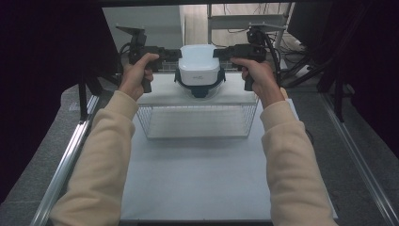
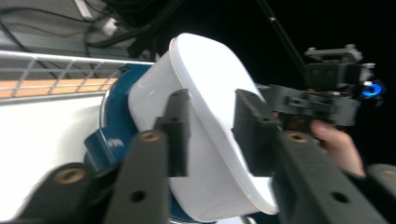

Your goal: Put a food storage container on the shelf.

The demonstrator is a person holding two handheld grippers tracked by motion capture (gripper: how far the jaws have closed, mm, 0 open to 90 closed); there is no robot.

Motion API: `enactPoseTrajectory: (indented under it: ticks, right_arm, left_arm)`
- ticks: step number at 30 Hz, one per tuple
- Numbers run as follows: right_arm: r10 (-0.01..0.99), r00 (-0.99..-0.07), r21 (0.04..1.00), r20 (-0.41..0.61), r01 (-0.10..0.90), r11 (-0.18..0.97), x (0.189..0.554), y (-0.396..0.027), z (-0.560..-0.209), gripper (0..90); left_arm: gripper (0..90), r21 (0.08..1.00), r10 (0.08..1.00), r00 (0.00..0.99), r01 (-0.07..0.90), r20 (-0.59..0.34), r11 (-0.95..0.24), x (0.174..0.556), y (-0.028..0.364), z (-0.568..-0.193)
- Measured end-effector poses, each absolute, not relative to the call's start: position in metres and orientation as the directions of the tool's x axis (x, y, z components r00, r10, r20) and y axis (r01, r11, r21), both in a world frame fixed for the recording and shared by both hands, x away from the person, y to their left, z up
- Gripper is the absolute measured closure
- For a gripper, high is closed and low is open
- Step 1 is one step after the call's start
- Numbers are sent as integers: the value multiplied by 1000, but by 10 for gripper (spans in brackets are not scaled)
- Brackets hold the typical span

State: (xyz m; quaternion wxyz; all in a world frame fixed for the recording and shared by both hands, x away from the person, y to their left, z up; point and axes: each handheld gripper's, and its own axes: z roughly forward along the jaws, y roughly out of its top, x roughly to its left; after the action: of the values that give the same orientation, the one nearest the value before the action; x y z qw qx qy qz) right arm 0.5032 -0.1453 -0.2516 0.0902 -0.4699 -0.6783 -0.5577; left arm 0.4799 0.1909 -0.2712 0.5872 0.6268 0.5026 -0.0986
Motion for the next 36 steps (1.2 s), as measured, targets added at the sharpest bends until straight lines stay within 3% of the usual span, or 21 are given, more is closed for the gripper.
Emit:
enactPoseTrajectory:
  ticks: [3,7,14,19,27,30,36]
  right_arm:
    - [555,-602,754,575,653,-73,491,-145,-245,393]
    - [602,-668,844,437,536,-17,467,-151,-233,305]
    - [641,-722,888,259,439,135,418,-178,-236,263]
    - [652,-737,909,180,377,176,385,-197,-253,261]
    - [618,-771,915,152,345,206,328,-216,-303,262]
    - [620,-773,912,137,342,225,313,-221,-324,262]
    - [621,-770,897,143,367,248,295,-226,-367,262]
  left_arm:
    - [422,683,565,486,703,-666,200,470,191,-265]
    - [321,758,612,537,630,-581,167,447,198,-258]
    - [288,829,680,575,553,-455,87,389,215,-269]
    - [283,857,702,602,516,-380,21,349,214,-286]
    - [279,862,709,624,505,-328,-46,300,213,-332]
    - [275,844,675,632,536,-382,-25,286,216,-352]
    - [275,847,737,597,527,-317,-63,260,218,-389]
